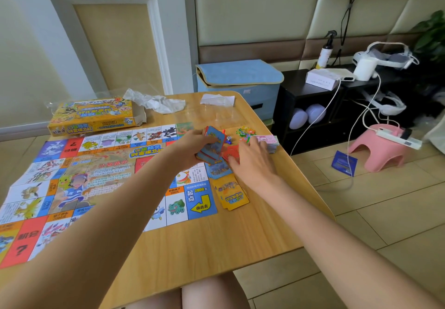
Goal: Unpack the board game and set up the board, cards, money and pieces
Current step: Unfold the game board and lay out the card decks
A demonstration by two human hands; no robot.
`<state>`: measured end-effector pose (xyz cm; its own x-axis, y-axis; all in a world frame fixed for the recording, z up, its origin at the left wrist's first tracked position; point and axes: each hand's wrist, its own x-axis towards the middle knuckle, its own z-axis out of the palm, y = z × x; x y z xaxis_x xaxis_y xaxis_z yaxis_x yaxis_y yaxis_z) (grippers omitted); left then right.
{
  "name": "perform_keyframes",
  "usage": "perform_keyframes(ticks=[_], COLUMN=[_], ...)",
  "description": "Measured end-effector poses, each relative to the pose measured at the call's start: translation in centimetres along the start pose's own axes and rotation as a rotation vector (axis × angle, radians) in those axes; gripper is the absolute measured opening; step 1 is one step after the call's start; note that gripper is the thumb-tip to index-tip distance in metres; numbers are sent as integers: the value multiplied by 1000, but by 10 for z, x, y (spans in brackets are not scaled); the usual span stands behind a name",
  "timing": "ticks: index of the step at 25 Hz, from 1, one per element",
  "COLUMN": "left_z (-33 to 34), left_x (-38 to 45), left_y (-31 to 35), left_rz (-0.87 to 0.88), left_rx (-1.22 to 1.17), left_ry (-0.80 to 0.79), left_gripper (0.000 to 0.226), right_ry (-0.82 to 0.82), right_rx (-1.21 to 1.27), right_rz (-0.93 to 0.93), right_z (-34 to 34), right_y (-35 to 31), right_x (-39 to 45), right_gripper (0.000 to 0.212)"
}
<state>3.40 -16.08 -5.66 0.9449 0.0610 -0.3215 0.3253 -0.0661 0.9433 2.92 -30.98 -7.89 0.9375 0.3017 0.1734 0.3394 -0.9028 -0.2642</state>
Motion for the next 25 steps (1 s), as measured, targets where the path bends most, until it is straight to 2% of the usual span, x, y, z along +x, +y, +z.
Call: perform_keyframes(ticks=[2,4,6,9,11,13,16,20,24,25], left_z=[0,0,1,-4,-12,-19,-25,-26,-27,-28], left_x=[-10,-23,-35,-48,-50,-50,-51,-51,-51,-51], left_y=[-2,-2,-2,-3,-3,-5,-10,-10,-11,-11], left_rz=[38,32,15,14,10,-36,-131,-168,-201,-209], left_rx=[-156,-272,-356,-421,-418,-375,-290,-274,-206,-190], left_ry=[-40,-82,-126,-104,-44,30,159,172,169,161], left_gripper=[11,11,15,18,16,14,10,11,6,12], right_ry=[43,-53,-134,-91,-14,-4,-106,-125,-109,-119], right_rx=[272,666,932,1108,1171,1150,882,488,303,285], right_rz=[37,125,200,287,316,348,298,120,54,54], right_z=[-9,-19,-24,-26,-28,-28,-16,7,16,18], right_y=[-5,-11,-14,-11,-7,-3,-4,-15,-21,-23], right_x=[5,7,3,2,4,7,9,12,12,11], right_gripper=[33,28,20,7,12,20,27,34,29,26])
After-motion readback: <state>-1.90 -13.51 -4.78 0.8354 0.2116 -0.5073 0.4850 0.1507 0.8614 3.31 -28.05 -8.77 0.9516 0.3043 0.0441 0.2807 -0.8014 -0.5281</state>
